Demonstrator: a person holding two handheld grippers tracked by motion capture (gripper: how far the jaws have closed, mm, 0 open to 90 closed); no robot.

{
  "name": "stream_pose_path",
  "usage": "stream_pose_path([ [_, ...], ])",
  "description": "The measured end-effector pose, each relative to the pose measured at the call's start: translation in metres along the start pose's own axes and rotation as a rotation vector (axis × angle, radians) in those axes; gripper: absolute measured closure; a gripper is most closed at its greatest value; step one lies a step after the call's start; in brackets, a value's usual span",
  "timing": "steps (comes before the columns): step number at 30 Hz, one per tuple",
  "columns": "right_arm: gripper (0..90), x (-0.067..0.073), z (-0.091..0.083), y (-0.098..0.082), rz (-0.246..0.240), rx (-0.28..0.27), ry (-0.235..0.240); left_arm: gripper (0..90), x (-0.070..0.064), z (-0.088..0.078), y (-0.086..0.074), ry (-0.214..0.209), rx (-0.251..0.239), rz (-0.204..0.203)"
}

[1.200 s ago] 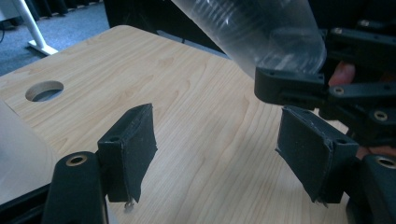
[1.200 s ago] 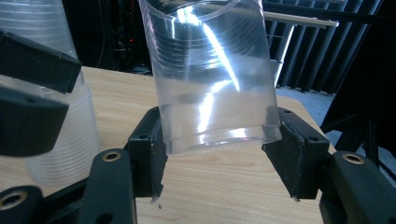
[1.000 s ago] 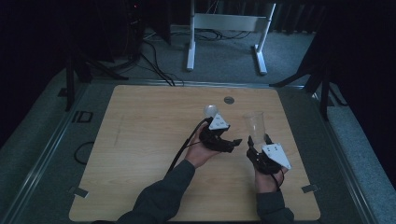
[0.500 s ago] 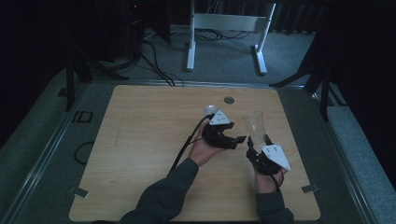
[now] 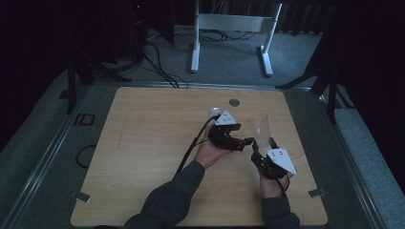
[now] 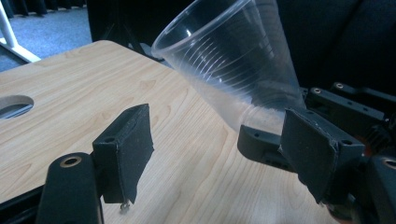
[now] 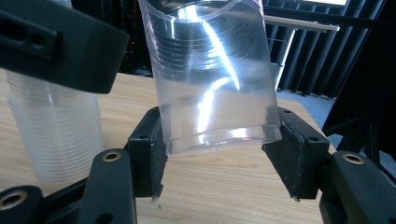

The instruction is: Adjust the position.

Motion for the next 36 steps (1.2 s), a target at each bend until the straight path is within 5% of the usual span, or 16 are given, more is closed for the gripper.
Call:
stream_pose_path([
  [36, 41.9, 0.006, -0.001, 0.000, -0.003, -0.027, 0.008, 20.6, -0.004, 0.016, 0.013, -0.081, -0.045, -0.100],
])
Point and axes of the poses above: each handheld gripper's, and its own axes: z roughly forward along the jaws, y roughly out of its top, x roughly to its left, the point moved 5 cm from there along z, roughly forward along the jaws, and after that the axes turned 3 degrees about y, right-handed, at the moved point
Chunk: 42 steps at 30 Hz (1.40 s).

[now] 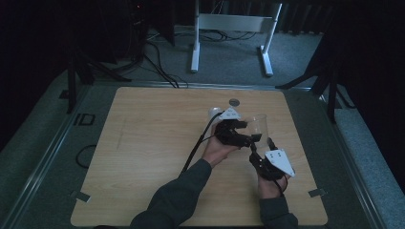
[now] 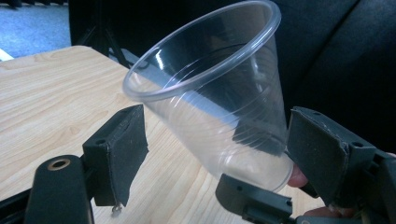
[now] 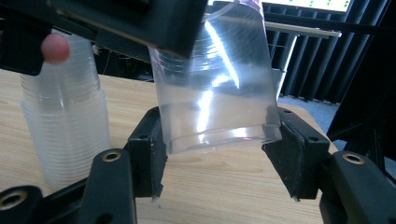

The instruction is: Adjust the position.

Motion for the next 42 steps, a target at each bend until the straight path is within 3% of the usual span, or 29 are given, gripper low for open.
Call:
stream_pose_path([
  [6, 41.9, 0.001, 0.000, 0.001, -0.001, -0.007, 0.002, 19.0, -0.001, 0.003, 0.002, -0.009, 0.001, -0.007],
  [13, 41.9, 0.003, 0.000, 0.000, 0.000, -0.002, 0.007, 18.8, 0.003, 0.008, 0.003, -0.025, -0.019, -0.071],
  [25, 41.8, 0.004, 0.000, -0.001, -0.005, -0.001, 0.016, 18.8, 0.002, 0.011, 0.006, -0.008, -0.047, -0.095],
  [42, 40.9, 0.003, 0.002, -0.002, -0.010, 0.007, 0.037, 24.9, -0.001, 0.011, 0.007, 0.014, -0.052, -0.069],
])
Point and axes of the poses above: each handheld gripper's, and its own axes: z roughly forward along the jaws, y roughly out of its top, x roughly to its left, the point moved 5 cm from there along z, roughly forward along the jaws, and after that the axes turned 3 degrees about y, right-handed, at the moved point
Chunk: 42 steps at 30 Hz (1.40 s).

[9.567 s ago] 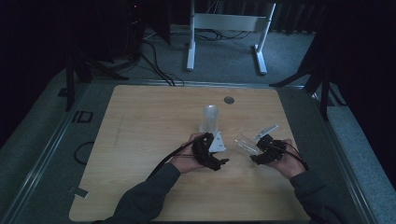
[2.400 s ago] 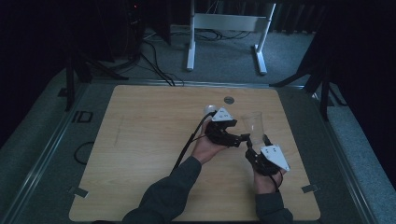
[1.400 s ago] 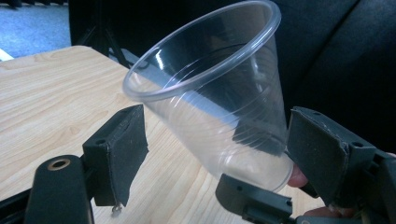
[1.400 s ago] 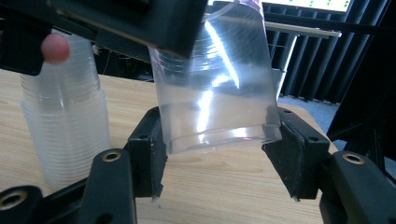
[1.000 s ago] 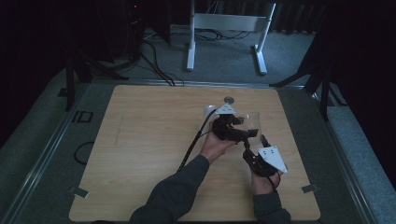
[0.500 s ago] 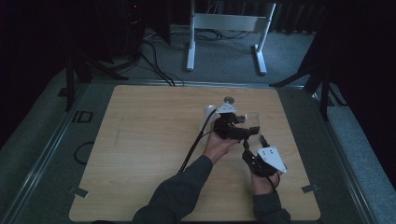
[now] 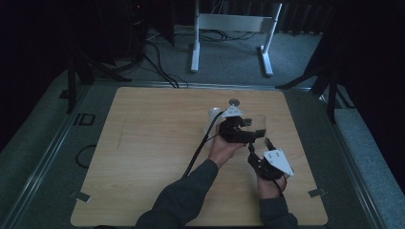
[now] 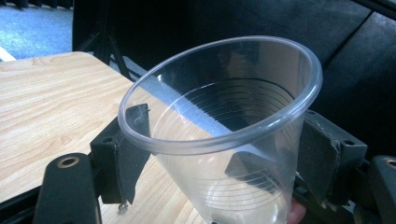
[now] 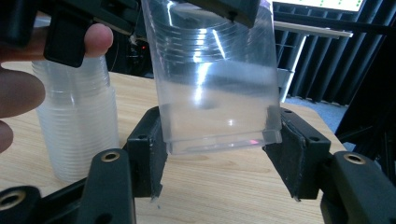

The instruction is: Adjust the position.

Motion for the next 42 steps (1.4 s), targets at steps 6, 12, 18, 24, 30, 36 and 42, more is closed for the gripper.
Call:
stream_pose_path([
  [6, 39.8, 0.001, 0.001, 0.000, 0.004, 0.009, 0.026, 27.3, -0.003, -0.001, 0.000, 0.004, -0.003, 0.031],
  [12, 39.8, 0.000, 0.001, 0.000, 0.003, 0.014, 0.047, 29.0, -0.004, -0.003, 0.000, 0.014, -0.001, 0.062],
  [18, 39.5, 0.001, 0.002, 0.000, 0.003, 0.020, 0.060, 29.9, -0.007, -0.004, 0.000, 0.035, 0.000, 0.109],
  [24, 36.0, 0.001, 0.003, 0.000, 0.000, 0.027, 0.075, 29.9, -0.012, -0.004, -0.001, 0.049, 0.012, 0.160],
  [30, 31.7, -0.002, 0.004, 0.001, 0.012, 0.036, 0.088, 29.8, -0.013, -0.003, -0.002, 0.063, 0.024, 0.181],
  [36, 38.3, -0.002, 0.004, 0.001, 0.008, 0.037, 0.091, 29.2, -0.016, -0.002, -0.004, 0.077, 0.030, 0.218],
  [42, 41.2, -0.001, 0.005, 0.000, 0.012, 0.043, 0.092, 28.1, -0.017, -0.001, -0.004, 0.081, 0.033, 0.226],
])
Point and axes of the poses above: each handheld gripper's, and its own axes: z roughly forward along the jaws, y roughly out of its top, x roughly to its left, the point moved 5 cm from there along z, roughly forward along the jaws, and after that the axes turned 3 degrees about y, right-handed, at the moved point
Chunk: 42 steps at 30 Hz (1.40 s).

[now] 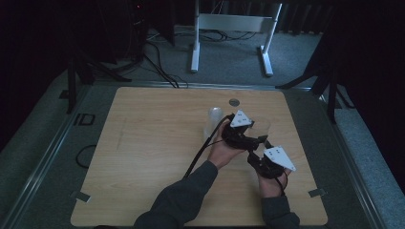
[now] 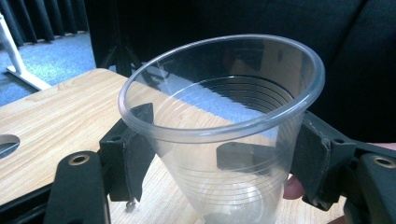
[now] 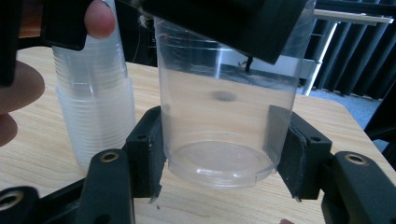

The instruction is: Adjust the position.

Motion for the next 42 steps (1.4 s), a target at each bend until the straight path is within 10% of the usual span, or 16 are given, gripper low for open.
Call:
stream_pose_path([
  [11, 41.5, -0.0019, -0.0013, 0.0007, 0.018, -0.014, -0.009, 22.6, 0.0030, 0.0004, 0.0015, -0.052, -0.022, -0.100],
  [42, 41.5, 0.0024, -0.0007, -0.0018, 0.016, -0.022, 0.011, 26.1, 0.0017, -0.0026, 0.0062, -0.058, -0.072, -0.130],
])
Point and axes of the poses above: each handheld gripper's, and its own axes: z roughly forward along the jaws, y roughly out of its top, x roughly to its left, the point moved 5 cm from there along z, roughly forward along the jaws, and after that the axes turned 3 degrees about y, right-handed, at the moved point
